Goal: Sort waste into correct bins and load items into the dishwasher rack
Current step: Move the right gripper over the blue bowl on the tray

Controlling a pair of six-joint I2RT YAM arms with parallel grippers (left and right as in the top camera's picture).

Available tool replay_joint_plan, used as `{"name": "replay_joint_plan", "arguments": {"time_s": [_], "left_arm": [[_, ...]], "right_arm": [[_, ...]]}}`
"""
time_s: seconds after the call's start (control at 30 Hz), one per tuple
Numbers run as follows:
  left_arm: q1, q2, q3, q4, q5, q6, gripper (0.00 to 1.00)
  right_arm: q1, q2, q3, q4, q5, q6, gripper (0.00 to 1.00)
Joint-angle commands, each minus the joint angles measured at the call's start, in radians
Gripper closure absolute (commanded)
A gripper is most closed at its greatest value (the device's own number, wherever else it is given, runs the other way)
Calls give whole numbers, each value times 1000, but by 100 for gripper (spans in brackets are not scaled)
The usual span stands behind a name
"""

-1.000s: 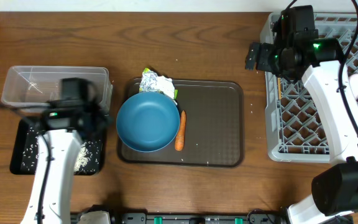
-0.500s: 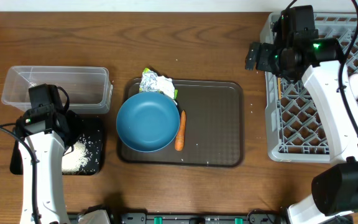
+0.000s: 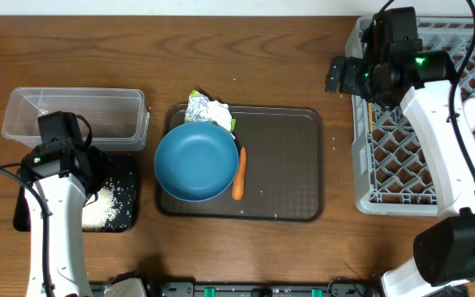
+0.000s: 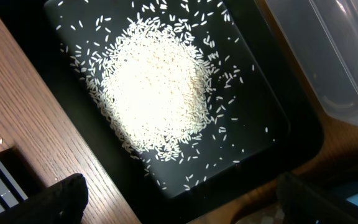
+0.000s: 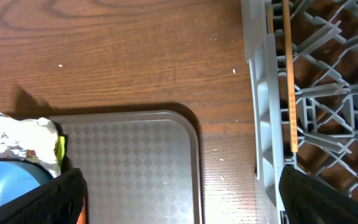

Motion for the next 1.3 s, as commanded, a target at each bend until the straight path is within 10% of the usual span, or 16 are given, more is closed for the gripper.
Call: {"name": "replay_joint_plan", "arguments": {"time_s": [0.0,0.73,1.1,1.2,1.27], "left_arm": [[5,-3,16,-6,-9,-5,0],[5,-3,16,-6,-9,-5,0],[5,-3,16,-6,-9,-5,0],[5,-3,16,-6,-9,-5,0],[5,-3,16,-6,-9,-5,0]], "right_arm": [[3,5,3,-1,10,16,1],[91,9,-6,-10,-400,72,1],[446,9,-26,36,-16,58,1],[516,11,-28,86,-9,60,24],[562,18,-28,110,2,70,18]]}}
